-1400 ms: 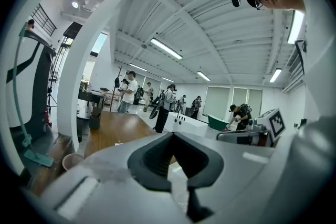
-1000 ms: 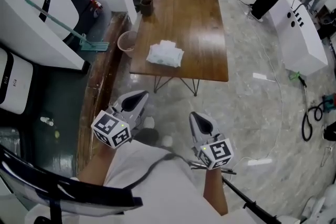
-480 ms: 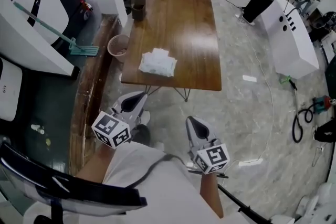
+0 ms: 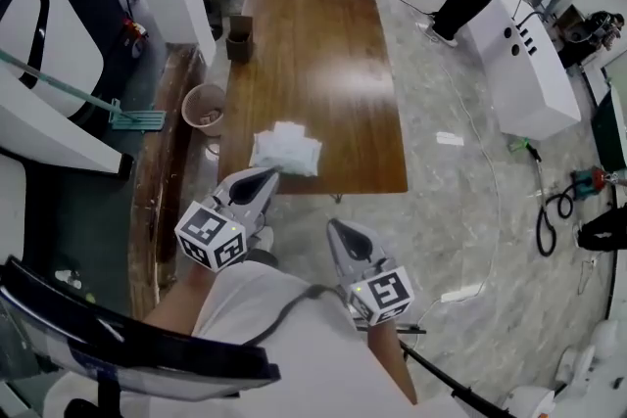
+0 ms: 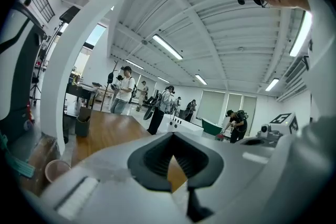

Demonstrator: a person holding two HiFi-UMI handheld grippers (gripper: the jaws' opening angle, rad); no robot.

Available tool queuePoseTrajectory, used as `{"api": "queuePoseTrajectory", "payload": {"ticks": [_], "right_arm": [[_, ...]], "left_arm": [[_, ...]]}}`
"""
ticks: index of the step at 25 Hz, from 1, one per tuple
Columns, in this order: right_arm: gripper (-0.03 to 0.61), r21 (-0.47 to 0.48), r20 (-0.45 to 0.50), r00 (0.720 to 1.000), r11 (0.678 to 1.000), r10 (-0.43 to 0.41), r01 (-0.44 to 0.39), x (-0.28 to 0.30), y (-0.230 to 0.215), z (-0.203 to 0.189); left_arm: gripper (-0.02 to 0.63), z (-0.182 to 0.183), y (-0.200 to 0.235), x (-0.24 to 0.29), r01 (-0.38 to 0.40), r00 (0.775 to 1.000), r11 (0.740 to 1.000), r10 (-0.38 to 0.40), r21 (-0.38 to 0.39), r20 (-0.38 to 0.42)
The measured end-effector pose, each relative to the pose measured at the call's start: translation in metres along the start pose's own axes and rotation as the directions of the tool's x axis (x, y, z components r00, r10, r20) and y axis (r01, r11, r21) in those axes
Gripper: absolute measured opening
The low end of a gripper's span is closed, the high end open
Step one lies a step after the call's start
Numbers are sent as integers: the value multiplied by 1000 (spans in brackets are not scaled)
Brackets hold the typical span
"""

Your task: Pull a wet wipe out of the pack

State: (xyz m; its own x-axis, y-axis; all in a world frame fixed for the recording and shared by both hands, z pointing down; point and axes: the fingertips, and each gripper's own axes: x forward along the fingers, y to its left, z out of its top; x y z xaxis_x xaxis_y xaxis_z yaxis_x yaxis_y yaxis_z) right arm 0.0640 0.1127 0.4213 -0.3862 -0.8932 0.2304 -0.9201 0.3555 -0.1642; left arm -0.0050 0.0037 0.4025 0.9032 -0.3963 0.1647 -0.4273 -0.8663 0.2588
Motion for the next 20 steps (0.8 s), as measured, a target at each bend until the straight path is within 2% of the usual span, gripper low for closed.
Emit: {"api": "queuePoseTrajectory", "payload": {"ticks": [4,11,17,20], "right_arm": [[9,-1,-9,1000,1000,-21,21,26,-4,6],[9,-8,-62,996,998,-60,60,79,-16,5],[9,11,-69,993,995,-97,98,122,-36,11],[9,2,-57,992,994,-111,111,139,-46,18]], "left_arm": [[5,8,25,19,45,999,999,-45,-2,-13],[3,19,81,31,51,998,999,-52,-19,-26],[3,25,123,28,55,998,998,-55,-5,-39],[3,22,135,32,74,995,997,-73,27,-63]]}}
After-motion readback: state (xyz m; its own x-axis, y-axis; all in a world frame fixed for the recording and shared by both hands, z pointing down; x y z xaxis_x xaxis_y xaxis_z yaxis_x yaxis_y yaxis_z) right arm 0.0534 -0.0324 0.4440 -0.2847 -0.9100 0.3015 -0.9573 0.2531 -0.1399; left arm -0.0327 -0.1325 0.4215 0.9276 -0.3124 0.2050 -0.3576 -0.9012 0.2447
